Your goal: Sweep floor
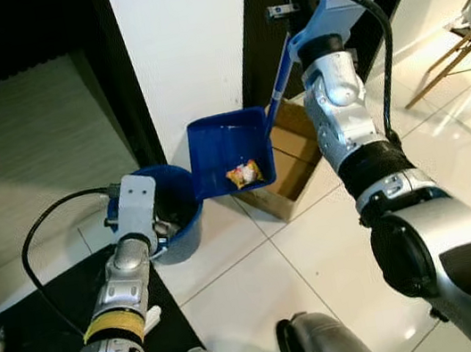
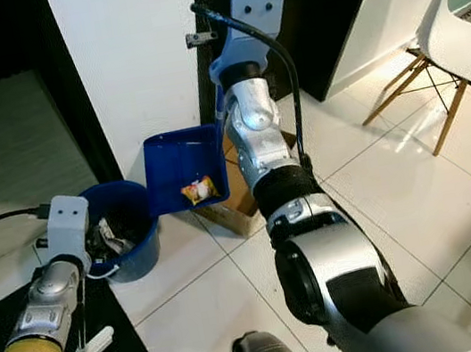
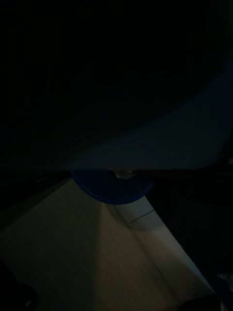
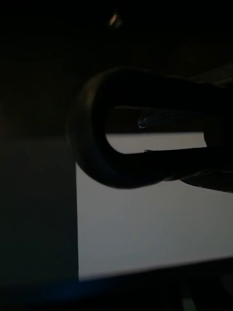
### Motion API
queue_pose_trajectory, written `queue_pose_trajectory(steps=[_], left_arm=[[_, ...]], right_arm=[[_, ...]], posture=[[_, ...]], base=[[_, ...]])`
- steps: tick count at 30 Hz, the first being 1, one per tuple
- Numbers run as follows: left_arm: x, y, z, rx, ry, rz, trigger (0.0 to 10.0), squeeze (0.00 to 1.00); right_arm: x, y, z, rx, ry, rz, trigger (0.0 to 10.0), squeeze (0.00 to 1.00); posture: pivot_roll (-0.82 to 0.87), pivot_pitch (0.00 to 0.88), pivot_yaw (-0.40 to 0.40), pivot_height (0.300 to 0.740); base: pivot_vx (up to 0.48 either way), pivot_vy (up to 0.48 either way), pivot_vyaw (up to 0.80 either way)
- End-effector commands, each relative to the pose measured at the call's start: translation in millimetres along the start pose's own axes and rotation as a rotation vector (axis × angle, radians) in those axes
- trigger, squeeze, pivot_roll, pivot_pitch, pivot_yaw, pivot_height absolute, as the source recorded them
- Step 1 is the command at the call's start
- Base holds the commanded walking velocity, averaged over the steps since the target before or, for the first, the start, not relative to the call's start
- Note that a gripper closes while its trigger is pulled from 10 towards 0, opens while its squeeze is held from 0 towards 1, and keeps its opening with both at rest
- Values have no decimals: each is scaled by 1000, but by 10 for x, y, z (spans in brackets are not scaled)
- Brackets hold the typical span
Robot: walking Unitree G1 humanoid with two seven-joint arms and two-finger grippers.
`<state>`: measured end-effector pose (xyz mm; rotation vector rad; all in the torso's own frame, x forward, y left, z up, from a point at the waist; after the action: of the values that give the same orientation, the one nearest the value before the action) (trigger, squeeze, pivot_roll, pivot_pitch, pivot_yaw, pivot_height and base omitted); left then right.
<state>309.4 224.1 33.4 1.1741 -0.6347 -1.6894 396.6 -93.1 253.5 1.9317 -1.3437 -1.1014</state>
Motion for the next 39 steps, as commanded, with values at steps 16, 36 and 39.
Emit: queue_pose_trajectory(steps=[16,36,39], left_arm=[[76,53,-33,2,-69,-2,10000,0],[110,98,-32,11,-122,-37,10000,0],[122,98,-32,10,-121,-34,10000,0]], right_arm=[[946,490,62,151,-200,-83,0,0],[846,551,119,-24,-72,-155,0,0],[731,578,84,-15,-39,-188,0,0]], posture=[[-15,67,-49,740],[-7,57,-37,740],[-8,54,-46,740]], base=[[0,0,0],[0,0,0],[0,0,0]])
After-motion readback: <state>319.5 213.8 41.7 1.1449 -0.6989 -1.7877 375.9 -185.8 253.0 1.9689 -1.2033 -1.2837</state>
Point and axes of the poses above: a point about 5 cm out from each wrist's last joint towards the gripper, its own z axis pointing back from the gripper into the wrist, its own y axis along the axis of the wrist's last joint, x = y × z, the point moved 1 cm from there along -z, pointing out of the wrist towards the gripper, and after that the axes turned 8 degrees about -z, right-handed, at the moved point
